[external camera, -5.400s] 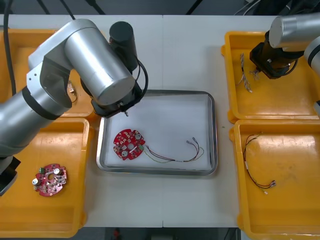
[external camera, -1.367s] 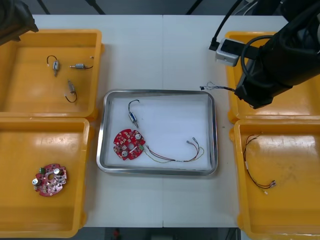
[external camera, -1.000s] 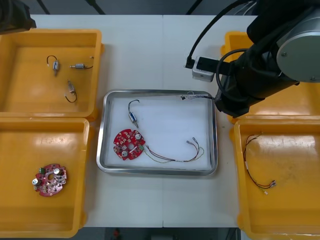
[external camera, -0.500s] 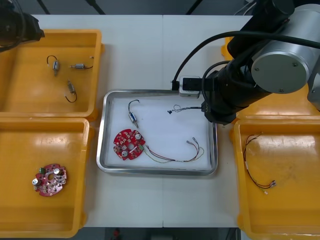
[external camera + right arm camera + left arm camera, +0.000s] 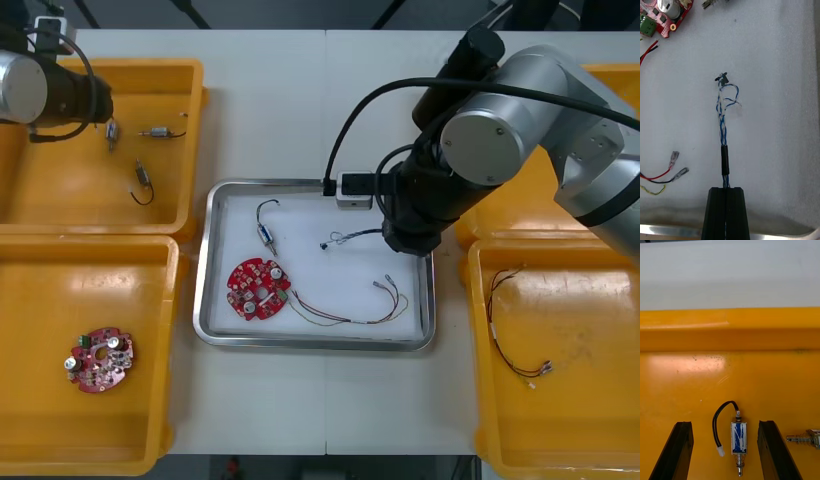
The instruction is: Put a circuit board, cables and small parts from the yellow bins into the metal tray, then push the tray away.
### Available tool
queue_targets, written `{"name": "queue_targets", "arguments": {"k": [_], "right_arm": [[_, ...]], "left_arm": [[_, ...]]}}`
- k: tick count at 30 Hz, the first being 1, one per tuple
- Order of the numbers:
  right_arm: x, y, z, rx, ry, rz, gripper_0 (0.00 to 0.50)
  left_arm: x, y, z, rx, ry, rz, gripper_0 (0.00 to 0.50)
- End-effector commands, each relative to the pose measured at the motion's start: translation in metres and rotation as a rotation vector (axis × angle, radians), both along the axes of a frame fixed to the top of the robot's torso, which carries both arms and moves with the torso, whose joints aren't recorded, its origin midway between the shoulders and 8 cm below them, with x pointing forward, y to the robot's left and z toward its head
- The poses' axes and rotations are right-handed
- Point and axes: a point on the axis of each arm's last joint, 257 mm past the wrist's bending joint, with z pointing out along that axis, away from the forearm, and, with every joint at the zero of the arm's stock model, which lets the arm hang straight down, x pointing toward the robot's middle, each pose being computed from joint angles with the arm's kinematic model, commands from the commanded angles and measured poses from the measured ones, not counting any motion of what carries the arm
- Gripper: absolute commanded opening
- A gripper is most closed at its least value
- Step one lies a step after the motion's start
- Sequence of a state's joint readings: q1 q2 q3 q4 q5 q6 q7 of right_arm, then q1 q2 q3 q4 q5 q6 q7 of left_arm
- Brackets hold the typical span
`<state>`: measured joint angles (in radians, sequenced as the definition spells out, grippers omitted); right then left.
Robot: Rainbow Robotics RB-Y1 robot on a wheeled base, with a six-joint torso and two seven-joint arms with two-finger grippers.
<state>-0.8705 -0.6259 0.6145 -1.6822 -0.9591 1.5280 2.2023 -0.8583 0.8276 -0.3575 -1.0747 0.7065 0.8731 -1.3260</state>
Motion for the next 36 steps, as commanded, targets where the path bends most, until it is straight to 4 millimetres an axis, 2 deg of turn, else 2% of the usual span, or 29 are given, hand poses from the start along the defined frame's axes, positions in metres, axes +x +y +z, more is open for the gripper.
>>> {"name": "queue_targets", "arguments": {"k": [1,6,9,11,12,14,15,16,22,28,36], "right_arm": [[0.013,0.036,0.010,0.015,-0.063,0.077,0.000],[0.022,0.047,0.000,0.047,-0.076,0.072,0.012],[0.025,0.046,-0.007,0.051,-0.071,0.062,0.115],[0.024,0.047,-0.010,0.048,-0.069,0.068,0.245],[0.024,0.047,-0.010,0.048,-0.069,0.068,0.281],[0.022,0.046,-0.013,0.047,-0.059,0.062,0.400],[0.021,0.046,-0.014,0.048,-0.054,0.061,0.434],[0.019,0.044,-0.015,0.042,-0.046,0.058,0.489],[0.016,0.033,-0.007,0.030,-0.025,0.040,0.500],[0.011,0.009,0.024,0.015,-0.001,-0.030,0.500],[0.001,-0.036,0.070,0.033,0.024,-0.277,0.500]], "left_arm": [[0.013,-0.022,0.020,0.069,-0.034,-0.071,0.500],[0.012,-0.027,0.012,0.077,-0.020,-0.083,0.500],[0.012,-0.028,0.007,0.078,-0.012,-0.084,0.500],[0.012,-0.030,0.005,0.074,-0.012,-0.086,0.500],[0.013,-0.031,0.005,0.072,-0.013,-0.086,0.500],[0.015,-0.031,-0.001,0.075,-0.019,-0.089,0.500],[0.016,-0.031,-0.001,0.079,-0.025,-0.091,0.500],[0.017,-0.031,-0.004,0.085,-0.030,-0.094,0.500],[0.019,-0.029,-0.013,0.095,-0.032,-0.097,0.500],[0.017,-0.029,-0.021,0.117,-0.015,-0.107,0.500],[0.016,-0.029,-0.026,0.142,-0.003,-0.120,0.500]]}}
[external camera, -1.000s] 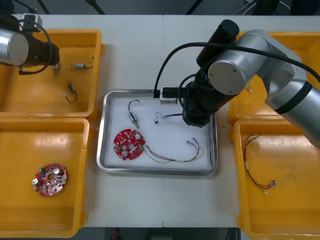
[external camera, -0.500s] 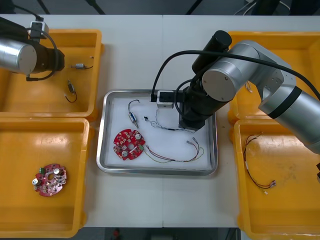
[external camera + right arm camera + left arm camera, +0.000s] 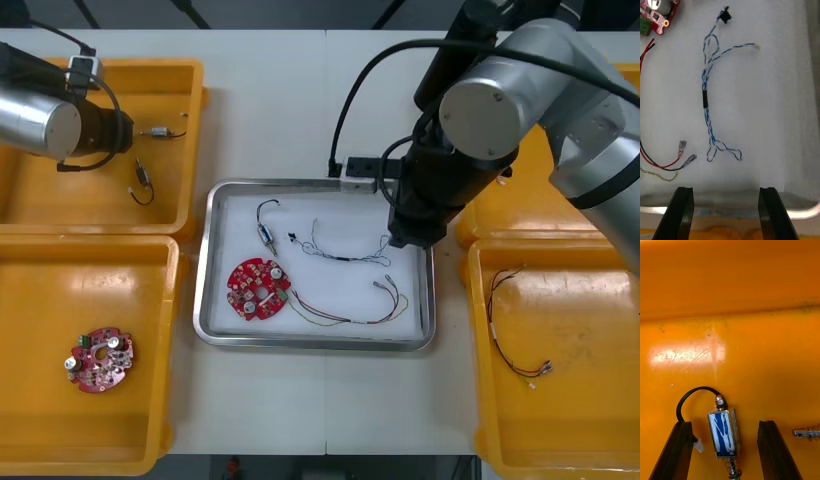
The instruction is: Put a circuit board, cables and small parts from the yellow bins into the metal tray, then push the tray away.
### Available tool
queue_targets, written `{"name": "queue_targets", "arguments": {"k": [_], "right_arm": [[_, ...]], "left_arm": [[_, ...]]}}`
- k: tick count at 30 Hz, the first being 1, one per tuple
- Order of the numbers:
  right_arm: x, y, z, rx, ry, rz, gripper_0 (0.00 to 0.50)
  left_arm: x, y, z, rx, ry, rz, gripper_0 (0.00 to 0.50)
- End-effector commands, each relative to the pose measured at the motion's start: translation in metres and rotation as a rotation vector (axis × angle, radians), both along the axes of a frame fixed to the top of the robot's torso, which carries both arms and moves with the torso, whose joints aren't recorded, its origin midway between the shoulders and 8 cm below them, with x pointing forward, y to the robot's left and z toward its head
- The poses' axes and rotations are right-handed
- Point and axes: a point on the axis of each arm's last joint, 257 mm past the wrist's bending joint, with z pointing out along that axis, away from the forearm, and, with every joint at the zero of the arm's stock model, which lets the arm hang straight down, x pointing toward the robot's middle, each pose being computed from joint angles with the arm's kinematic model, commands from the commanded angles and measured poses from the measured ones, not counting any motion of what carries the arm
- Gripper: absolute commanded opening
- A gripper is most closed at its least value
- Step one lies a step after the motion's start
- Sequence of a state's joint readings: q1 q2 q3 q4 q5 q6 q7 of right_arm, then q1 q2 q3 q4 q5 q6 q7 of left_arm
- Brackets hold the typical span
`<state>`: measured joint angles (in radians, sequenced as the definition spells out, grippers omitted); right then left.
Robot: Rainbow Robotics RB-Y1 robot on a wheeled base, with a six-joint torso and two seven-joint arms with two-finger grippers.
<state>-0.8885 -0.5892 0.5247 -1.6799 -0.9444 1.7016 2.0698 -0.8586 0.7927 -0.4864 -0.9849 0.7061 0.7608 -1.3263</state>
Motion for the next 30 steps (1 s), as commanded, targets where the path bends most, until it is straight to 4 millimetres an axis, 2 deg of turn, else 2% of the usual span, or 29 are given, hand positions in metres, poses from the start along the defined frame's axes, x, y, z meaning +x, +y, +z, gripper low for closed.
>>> {"name": "queue_targets", "arguments": {"k": [1,6,11,13,14,15,16,17,20,22,30], "right_arm": [[0.008,-0.024,0.055,0.038,-0.060,-0.144,0.500],[0.004,-0.052,0.076,0.077,-0.036,-0.360,0.500],[0.001,-0.078,0.085,0.123,-0.022,-0.550,0.500],[-0.002,-0.092,0.087,0.144,-0.021,-0.636,0.500],[-0.003,-0.096,0.088,0.151,-0.021,-0.659,0.500],[-0.005,-0.102,0.089,0.165,-0.021,-0.700,0.500],[-0.008,-0.108,0.090,0.178,-0.022,-0.741,0.500],[-0.009,-0.111,0.090,0.184,-0.021,-0.760,0.500],[-0.016,-0.131,0.093,0.209,-0.023,-0.870,0.500],[-0.019,-0.140,0.094,0.227,-0.031,-0.925,0.500],[-0.034,-0.173,0.094,0.311,-0.029,-1.131,0.500]], "left_arm": [[0.013,-0.019,0.022,0.095,-0.032,-0.092,0.500],[0.013,-0.019,0.015,0.122,-0.026,-0.104,0.500],[0.013,-0.019,0.015,0.125,-0.026,-0.106,0.500],[0.012,-0.019,0.014,0.131,-0.022,-0.109,0.431],[0.012,-0.019,0.014,0.134,-0.021,-0.111,0.412],[0.011,-0.019,0.011,0.140,-0.017,-0.113,0.370],[0.011,-0.020,0.011,0.142,-0.016,-0.115,0.300],[0.012,-0.021,0.011,0.144,-0.018,-0.117,0.265],[0.011,-0.020,0.010,0.149,-0.017,-0.119,0.046],[0.012,-0.020,0.011,0.150,-0.018,-0.120,0.000],[0.012,-0.019,0.010,0.157,-0.017,-0.122,0.000]]}}
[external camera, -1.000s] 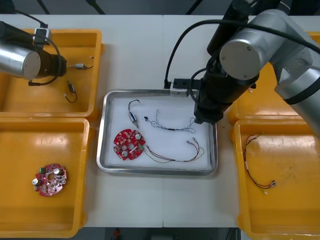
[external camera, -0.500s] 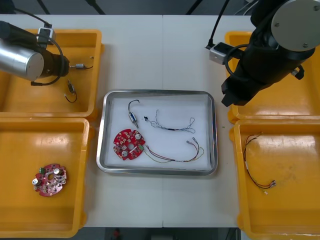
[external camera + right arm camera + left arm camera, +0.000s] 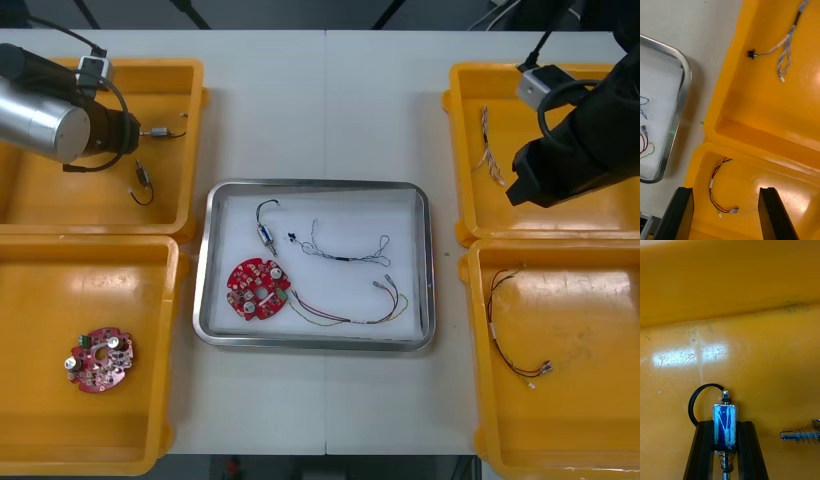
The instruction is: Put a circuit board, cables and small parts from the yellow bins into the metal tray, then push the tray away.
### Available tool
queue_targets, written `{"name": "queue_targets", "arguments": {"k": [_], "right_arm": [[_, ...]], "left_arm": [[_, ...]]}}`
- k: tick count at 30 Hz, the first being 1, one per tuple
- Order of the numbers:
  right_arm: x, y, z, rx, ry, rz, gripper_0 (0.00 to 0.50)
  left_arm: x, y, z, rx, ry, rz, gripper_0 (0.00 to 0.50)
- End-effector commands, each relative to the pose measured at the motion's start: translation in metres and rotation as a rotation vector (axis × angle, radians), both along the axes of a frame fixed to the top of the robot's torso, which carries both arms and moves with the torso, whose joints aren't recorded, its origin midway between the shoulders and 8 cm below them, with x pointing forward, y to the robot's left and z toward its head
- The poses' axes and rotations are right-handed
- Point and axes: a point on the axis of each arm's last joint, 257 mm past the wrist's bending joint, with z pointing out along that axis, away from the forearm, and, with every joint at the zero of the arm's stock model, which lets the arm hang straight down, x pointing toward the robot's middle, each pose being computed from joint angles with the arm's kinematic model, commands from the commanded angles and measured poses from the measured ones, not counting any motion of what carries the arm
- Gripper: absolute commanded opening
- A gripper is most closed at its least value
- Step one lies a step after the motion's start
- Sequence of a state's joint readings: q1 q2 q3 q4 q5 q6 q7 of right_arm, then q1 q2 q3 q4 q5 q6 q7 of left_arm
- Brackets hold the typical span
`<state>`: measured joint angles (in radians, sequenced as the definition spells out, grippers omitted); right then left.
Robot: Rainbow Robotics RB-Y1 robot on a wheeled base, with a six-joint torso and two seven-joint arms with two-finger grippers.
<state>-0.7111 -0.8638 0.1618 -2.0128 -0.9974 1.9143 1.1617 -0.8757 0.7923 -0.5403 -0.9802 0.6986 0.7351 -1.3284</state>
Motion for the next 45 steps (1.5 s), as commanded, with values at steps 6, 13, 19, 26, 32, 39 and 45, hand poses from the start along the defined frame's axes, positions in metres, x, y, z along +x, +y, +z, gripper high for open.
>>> {"name": "queue_targets", "arguments": {"k": [6,13,19,26,32,39,45], "right_arm": [[-0.027,-0.058,0.004,0.083,-0.029,-0.276,0.500],[-0.054,-0.091,-0.007,0.105,-0.039,-0.370,0.500],[-0.074,-0.114,-0.018,0.111,-0.029,-0.436,0.500],[-0.086,-0.134,-0.030,0.089,-0.016,-0.493,0.500],[-0.088,-0.141,-0.034,0.074,-0.012,-0.512,0.500],[-0.089,-0.142,-0.035,0.075,-0.008,-0.512,0.500],[-0.089,-0.141,-0.036,0.076,-0.007,-0.510,0.500]], "left_arm": [[0.007,-0.007,0.024,0.087,-0.015,-0.077,0.000],[-0.010,-0.002,0.062,0.038,0.035,-0.052,0.000],[-0.033,-0.002,0.090,-0.016,0.097,-0.037,0.000],[-0.071,0.007,0.120,-0.040,0.186,-0.008,0.000],[-0.101,0.011,0.137,-0.054,0.250,0.022,0.000],[-0.135,-0.006,0.158,-0.131,0.298,0.104,0.000],[-0.152,-0.024,0.172,-0.223,0.325,0.180,0.000]]}}
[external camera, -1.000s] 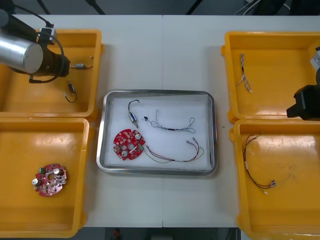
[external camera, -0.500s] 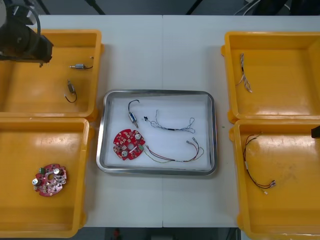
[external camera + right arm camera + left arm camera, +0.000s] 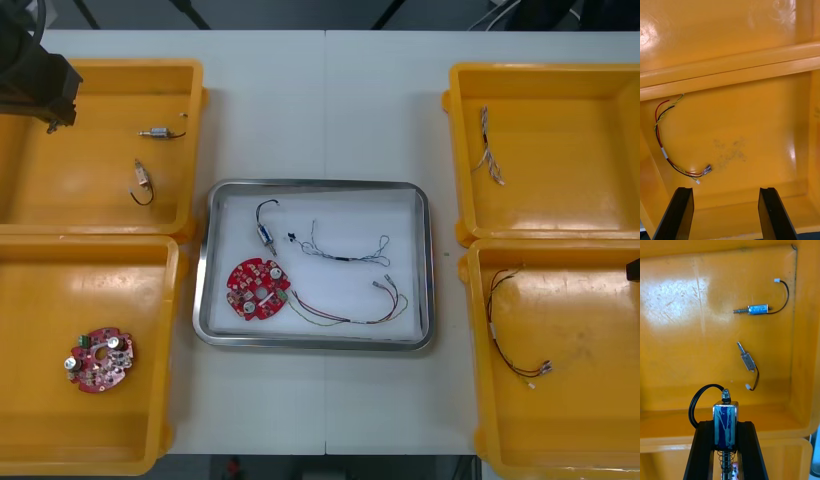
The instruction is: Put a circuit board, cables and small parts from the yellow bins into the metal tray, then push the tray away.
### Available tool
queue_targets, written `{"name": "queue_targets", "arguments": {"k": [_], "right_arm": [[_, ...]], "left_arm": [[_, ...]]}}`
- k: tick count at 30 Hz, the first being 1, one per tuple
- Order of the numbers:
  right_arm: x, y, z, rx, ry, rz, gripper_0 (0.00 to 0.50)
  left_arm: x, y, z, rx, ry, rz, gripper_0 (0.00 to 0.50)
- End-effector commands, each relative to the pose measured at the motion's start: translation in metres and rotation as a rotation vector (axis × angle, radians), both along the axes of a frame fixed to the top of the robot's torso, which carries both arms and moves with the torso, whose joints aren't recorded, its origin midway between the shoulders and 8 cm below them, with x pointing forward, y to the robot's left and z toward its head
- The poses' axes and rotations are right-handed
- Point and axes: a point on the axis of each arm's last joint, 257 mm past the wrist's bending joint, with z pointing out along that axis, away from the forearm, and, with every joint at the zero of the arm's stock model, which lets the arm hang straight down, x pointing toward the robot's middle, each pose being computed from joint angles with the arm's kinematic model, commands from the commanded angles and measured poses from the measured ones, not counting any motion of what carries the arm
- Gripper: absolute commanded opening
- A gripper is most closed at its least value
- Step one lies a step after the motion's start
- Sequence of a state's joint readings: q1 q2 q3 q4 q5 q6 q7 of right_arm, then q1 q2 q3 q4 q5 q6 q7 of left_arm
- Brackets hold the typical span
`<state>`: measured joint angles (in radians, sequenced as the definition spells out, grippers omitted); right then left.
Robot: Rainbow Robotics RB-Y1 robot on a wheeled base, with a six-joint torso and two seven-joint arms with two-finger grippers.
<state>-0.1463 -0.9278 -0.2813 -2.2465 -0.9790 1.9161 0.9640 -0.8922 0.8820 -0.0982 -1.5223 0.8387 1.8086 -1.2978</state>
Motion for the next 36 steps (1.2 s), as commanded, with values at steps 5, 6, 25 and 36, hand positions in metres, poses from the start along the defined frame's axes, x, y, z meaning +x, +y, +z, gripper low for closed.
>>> {"name": "queue_targets", "arguments": {"k": [5,6,25,36], "right_arm": [[-0.002,-0.016,0.012,-0.043,-0.024,-0.027,0.500],[-0.002,-0.015,0.012,-0.043,-0.024,-0.025,0.500],[-0.001,-0.015,0.013,-0.051,-0.028,-0.007,0.500],[-0.001,-0.015,0.013,-0.051,-0.028,-0.007,0.500]], "left_arm": [[-0.015,-0.013,0.063,-0.150,-0.061,0.240,0.000],[-0.017,-0.016,0.066,-0.162,-0.064,0.253,0.000],[-0.007,-0.112,0.041,-0.291,-0.148,0.509,0.000],[-0.006,-0.193,0.000,-0.360,-0.149,0.583,0.000]]}}
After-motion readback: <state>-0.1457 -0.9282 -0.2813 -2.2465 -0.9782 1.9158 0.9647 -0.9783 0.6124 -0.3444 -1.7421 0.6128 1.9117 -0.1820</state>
